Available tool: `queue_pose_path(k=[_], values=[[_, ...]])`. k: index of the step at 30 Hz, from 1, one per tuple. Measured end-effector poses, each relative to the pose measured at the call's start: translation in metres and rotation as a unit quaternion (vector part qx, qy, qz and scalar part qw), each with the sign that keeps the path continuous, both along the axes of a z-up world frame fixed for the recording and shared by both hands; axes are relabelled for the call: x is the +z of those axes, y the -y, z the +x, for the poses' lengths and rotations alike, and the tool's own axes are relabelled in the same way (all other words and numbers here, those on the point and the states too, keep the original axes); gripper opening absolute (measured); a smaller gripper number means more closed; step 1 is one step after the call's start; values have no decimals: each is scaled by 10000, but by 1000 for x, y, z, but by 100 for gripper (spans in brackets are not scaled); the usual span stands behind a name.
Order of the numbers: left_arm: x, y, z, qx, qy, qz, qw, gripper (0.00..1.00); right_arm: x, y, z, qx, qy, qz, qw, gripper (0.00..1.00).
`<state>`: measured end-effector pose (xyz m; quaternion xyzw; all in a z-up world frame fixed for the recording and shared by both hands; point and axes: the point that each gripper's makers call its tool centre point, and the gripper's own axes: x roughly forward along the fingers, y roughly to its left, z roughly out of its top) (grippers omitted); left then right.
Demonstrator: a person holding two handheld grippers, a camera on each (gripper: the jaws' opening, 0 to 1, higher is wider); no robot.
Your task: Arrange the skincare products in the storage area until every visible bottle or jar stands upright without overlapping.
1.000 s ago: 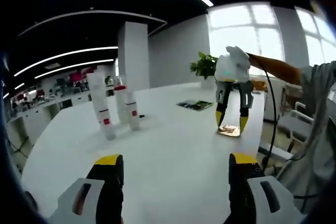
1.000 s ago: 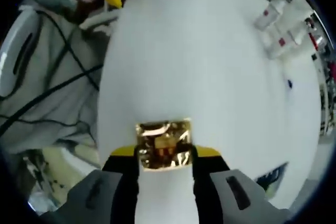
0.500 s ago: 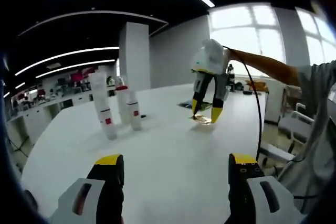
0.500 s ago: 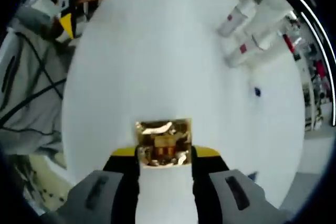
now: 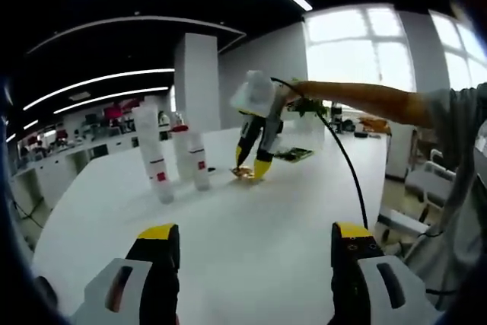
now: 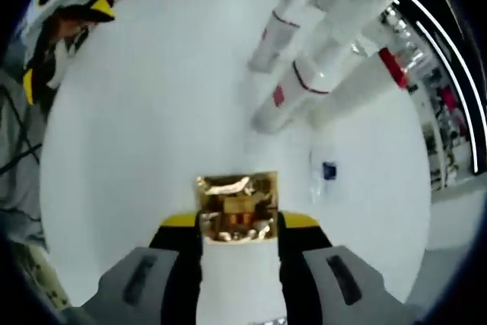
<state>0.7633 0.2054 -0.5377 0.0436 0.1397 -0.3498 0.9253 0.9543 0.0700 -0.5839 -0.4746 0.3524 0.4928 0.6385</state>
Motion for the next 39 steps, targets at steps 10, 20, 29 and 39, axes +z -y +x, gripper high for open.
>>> queue_pose_path(k=[10, 20, 29, 39], values=[[3, -3, 3, 45, 46, -24, 10000, 84, -6, -4, 25, -208, -26, -84, 9997, 37], [8, -4, 1, 75, 133, 0, 9999, 84, -7, -15, 26, -101, -89, -17, 9999, 38], [5, 1, -1, -13, 90, 12, 10000, 84, -6, -18, 24, 110, 0, 26, 9999, 38], [4, 3, -1, -34, 76, 21, 10000, 83, -4, -21, 25, 397, 218, 144, 9989, 38]])
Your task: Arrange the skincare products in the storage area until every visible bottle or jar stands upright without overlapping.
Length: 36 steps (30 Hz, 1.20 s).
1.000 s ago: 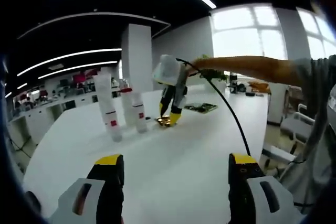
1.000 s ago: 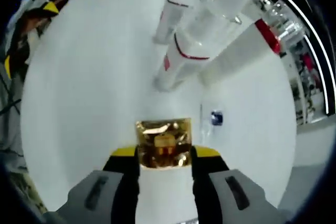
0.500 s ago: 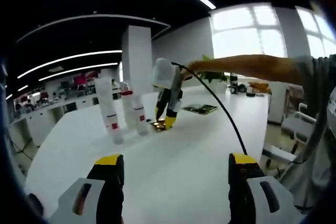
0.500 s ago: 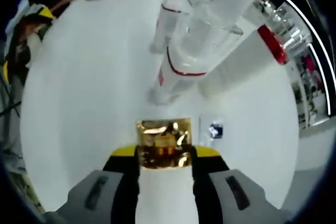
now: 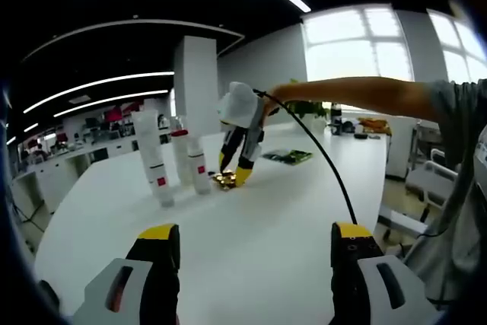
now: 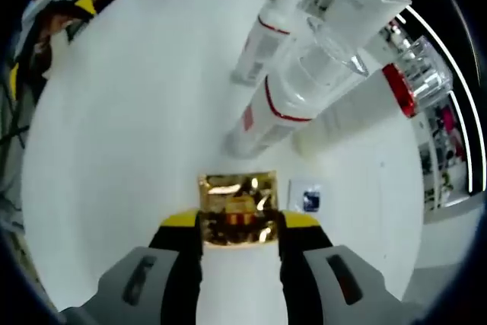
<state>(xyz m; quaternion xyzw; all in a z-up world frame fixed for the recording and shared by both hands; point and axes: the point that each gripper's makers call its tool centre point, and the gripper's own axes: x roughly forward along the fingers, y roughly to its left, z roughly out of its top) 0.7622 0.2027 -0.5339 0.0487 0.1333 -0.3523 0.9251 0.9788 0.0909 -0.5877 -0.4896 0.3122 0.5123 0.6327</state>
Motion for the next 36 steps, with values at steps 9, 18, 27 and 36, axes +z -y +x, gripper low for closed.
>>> queue_pose_path(k=[9, 18, 27, 36], values=[[-3, 4, 0, -61, -35, 5, 10000, 83, 0, -2, 1, 131, -24, 236, 9996, 38], [-5, 5, 0, -85, -64, 31, 9999, 83, -1, -2, 2, -70, -118, 239, 9996, 38], [-5, 2, 0, -50, -60, 14, 10000, 83, -2, -1, 1, -148, -254, 199, 9994, 35], [2, -6, 1, 40, 10, -10, 10000, 83, 17, 19, 24, -801, 257, 99, 9964, 58]])
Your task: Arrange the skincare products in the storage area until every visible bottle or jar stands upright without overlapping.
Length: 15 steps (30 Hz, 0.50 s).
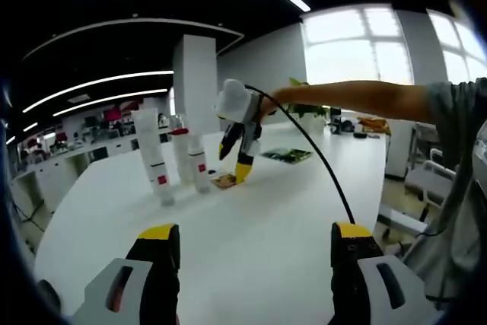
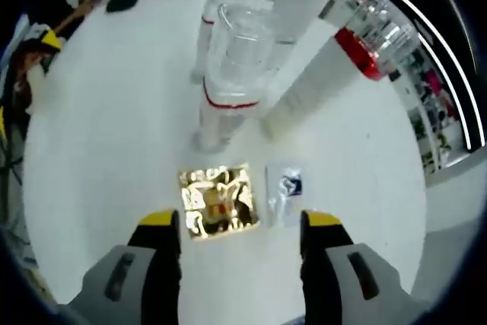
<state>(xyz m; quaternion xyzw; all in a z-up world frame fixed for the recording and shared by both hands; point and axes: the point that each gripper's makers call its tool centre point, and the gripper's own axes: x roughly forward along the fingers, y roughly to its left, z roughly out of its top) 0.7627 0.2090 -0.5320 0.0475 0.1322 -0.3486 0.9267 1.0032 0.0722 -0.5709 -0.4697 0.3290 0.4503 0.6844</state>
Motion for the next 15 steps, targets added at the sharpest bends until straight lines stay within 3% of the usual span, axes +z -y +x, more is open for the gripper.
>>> queue_pose_path(k=[2, 5, 7, 15], values=[[2, -2, 1, 43, 27, -52, 10000, 83, 9, 8, -4, -36, -26, 49, 10000, 61], [1, -3, 2, 58, 17, -66, 10000, 83, 16, 18, -17, -734, -711, 428, 9938, 84], [-1, -2, 1, 37, 3, -35, 10000, 83, 20, 29, -22, -1218, -1065, 552, 9853, 99], [-2, 2, -1, -43, -19, -48, 10000, 83, 31, 79, -22, -2373, -1376, 589, 9598, 100]])
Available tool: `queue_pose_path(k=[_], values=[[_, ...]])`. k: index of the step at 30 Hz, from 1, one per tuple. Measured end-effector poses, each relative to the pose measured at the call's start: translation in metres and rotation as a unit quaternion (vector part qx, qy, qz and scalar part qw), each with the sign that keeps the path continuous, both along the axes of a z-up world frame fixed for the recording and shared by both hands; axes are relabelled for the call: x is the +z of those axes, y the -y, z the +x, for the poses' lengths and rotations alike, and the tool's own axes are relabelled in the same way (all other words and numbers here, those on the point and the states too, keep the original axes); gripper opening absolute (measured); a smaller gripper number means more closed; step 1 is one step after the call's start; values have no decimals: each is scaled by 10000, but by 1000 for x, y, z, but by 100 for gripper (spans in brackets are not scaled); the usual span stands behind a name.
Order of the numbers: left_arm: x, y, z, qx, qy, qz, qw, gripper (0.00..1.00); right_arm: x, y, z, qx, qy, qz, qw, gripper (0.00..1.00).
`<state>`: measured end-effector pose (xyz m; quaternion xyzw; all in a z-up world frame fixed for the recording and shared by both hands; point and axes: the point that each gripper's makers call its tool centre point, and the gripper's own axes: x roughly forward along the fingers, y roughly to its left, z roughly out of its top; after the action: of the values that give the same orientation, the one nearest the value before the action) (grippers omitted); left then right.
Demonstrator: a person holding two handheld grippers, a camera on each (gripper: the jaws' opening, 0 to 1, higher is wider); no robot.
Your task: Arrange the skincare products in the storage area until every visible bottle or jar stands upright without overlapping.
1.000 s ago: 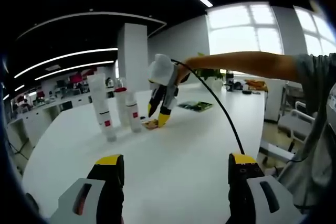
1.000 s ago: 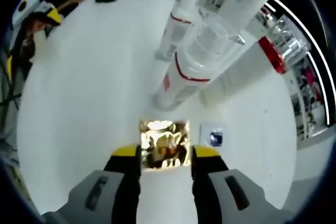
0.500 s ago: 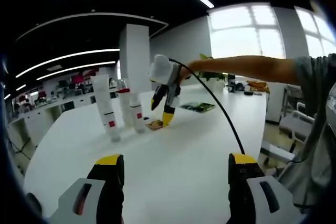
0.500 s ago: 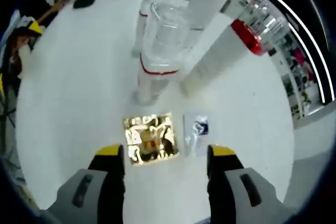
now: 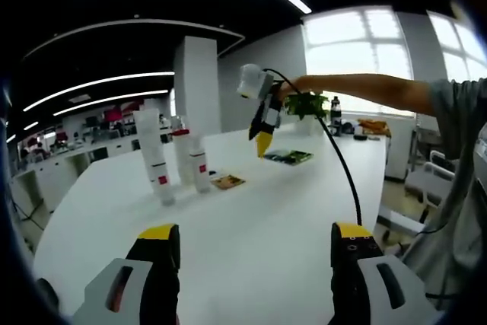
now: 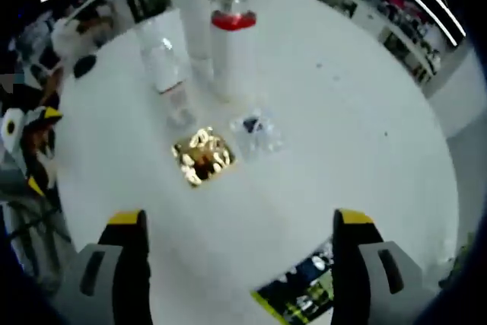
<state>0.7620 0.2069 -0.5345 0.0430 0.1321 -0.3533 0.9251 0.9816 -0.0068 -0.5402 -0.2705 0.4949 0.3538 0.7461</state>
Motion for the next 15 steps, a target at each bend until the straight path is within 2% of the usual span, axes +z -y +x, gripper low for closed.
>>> queue_pose_path(k=[3, 5, 6, 9, 13, 15], values=[[1, -2, 0, 26, 14, -24, 10000, 83, -4, 25, 0, -661, -279, 42, 9974, 100], [2, -4, 1, 52, 22, -60, 10000, 83, -5, 39, 5, -973, -242, 268, 9946, 100], [1, -5, 1, 62, 17, -67, 10000, 83, -7, 49, 8, -1263, -253, 417, 9908, 99], [0, -5, 0, 64, 4, -38, 10000, 83, -10, 71, 10, -1744, -373, 754, 9811, 96], [0, -4, 1, 49, -12, -65, 10000, 83, -9, 99, 14, -2235, -175, 1048, 9689, 91], [-1, -3, 2, 39, -31, -72, 10000, 83, -8, 117, 23, -2503, -105, 1029, 9626, 90]])
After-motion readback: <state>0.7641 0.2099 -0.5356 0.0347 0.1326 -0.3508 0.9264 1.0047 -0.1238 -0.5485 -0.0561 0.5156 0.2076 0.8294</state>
